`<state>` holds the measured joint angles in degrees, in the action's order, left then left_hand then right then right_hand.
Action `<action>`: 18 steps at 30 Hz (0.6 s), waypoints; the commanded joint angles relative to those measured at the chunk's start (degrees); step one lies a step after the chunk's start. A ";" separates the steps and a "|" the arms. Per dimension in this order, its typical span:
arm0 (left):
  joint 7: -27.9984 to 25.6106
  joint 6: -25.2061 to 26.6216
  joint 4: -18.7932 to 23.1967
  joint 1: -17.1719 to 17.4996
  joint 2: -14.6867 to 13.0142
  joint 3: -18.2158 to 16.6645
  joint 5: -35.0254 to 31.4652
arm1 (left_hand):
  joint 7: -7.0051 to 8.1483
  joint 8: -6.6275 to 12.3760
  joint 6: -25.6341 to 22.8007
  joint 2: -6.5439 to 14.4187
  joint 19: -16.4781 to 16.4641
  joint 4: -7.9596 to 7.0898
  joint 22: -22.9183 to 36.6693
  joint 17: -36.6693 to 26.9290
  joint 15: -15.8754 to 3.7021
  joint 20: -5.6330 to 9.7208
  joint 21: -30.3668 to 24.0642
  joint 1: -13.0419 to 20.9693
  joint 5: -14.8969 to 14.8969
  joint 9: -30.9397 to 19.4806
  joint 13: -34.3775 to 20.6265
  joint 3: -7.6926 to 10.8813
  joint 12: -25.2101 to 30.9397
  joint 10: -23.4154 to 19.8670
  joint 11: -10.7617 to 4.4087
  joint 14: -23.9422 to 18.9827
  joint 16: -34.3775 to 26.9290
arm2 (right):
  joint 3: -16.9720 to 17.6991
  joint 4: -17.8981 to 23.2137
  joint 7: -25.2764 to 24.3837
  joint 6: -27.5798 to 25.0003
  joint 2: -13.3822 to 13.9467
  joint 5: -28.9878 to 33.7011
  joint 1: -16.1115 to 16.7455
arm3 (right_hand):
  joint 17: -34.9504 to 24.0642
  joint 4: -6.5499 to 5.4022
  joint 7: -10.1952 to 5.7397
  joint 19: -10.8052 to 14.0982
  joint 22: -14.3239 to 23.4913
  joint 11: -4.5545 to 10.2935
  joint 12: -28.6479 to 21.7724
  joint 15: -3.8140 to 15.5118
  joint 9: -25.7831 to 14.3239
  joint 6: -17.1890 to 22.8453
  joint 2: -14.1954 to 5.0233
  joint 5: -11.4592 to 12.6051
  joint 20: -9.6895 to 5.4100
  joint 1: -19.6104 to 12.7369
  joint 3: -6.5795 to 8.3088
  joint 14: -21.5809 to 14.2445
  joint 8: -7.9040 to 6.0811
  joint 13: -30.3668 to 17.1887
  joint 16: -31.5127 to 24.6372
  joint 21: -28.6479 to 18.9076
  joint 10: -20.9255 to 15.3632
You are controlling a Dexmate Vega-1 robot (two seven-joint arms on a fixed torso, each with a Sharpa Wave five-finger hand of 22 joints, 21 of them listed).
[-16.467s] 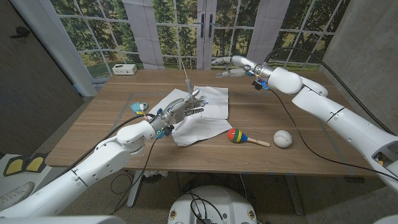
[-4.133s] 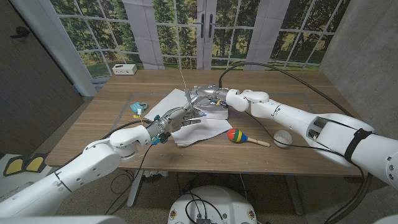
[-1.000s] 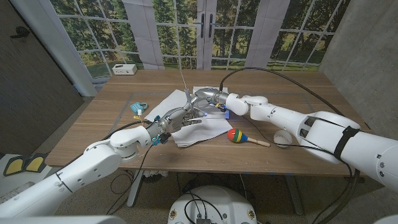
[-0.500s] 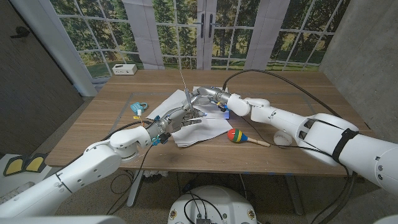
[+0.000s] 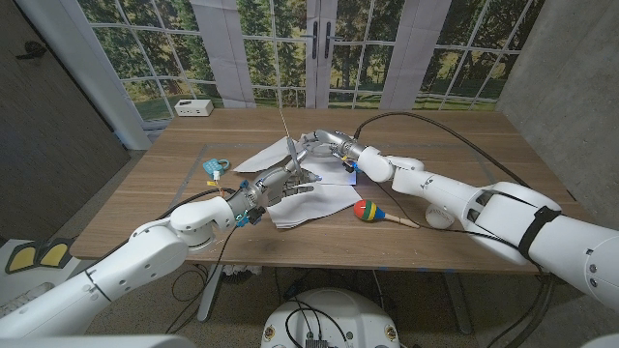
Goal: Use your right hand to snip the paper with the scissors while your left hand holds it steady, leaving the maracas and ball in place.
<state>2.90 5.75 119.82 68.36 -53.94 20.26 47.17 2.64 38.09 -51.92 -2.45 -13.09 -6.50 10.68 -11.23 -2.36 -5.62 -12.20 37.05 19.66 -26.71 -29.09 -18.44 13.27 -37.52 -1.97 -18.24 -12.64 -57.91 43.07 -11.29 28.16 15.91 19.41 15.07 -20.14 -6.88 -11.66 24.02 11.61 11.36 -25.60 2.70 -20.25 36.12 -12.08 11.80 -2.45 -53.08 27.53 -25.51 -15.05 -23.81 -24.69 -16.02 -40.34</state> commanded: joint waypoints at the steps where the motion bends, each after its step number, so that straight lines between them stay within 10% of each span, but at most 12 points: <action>1: -0.05 -0.18 0.24 0.12 -0.12 -0.04 -0.30 | -1.09 0.19 0.50 0.23 -0.03 -0.14 0.08 0.02 -2.60 0.44 0.18 0.20 0.04 -0.15 -0.29 -0.06 -0.14 -8.31 -7.63 -0.24 0.11 | 3.63 -0.64 2.95 1.07 -0.34 -6.85 1.80 | -1.29 -0.37 0.27 1.90 0.31 -0.06 -1.63 10.69 -1.78 -0.59 0.04 -0.28 -3.55 0.07 1.07 -2.95 -0.40 -1.39 -1.08 -1.34 -0.46; 8: 0.01 -0.12 0.38 0.06 -0.21 0.00 -0.41 | -1.23 0.18 0.42 0.23 -0.03 -0.15 0.08 0.03 -2.65 0.47 0.19 0.25 0.06 -0.13 -0.32 -0.06 -0.16 -8.36 -7.60 -0.26 0.12 | 6.59 -1.48 8.24 1.36 -1.04 -13.46 2.68 | -2.21 -1.81 0.29 4.21 0.57 -0.92 -3.21 10.42 -4.29 -1.61 -0.10 -0.37 -3.14 1.00 2.69 -6.19 -0.53 -2.97 -1.19 -3.09 0.37; 11: 0.16 -0.05 0.40 -0.09 -0.20 0.05 -0.36 | -1.22 0.16 0.39 0.23 -0.03 -0.17 0.08 0.03 -2.67 0.46 0.19 0.25 0.07 -0.10 -0.34 -0.07 -0.19 -8.32 -7.59 -0.29 0.11 | 7.66 -0.92 9.07 1.09 -1.06 -15.27 3.28 | -3.89 -1.76 0.27 10.66 2.39 -1.39 -4.84 10.62 -7.30 -2.15 -0.02 -0.62 -4.68 1.93 3.53 -10.82 -1.06 -4.53 -2.22 -7.97 1.28; 18: 0.91 0.17 0.16 -0.76 -0.16 0.32 -0.29 | -1.23 0.14 0.39 0.25 -0.09 -0.20 0.08 0.03 -2.63 0.52 0.18 0.29 0.08 -0.13 -0.38 -0.06 -0.23 -8.31 -7.63 -0.29 0.12 | 10.88 -0.19 16.13 -1.06 -1.79 -22.92 4.42 | -5.07 -1.77 1.05 13.79 4.94 -2.20 -5.80 10.50 -9.91 -2.65 0.11 -0.71 -5.15 2.51 4.69 -14.56 -1.55 -5.06 -2.50 -12.42 1.52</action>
<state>3.00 5.65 120.13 68.34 -54.08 20.22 46.81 2.64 38.04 -51.92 -2.45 -13.08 -6.49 10.68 -11.23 -2.35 -5.62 -12.20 37.05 19.66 -26.71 -29.37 -18.43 13.27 -37.53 -1.97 -18.24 -12.64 -51.52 42.26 -3.35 29.00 15.07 6.30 17.81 -24.73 -8.68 -11.03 36.39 15.59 9.69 -30.98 3.57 -29.13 33.82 -11.93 11.30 -3.39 -51.11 31.60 -38.74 -15.92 -28.84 -26.85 -26.74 -38.69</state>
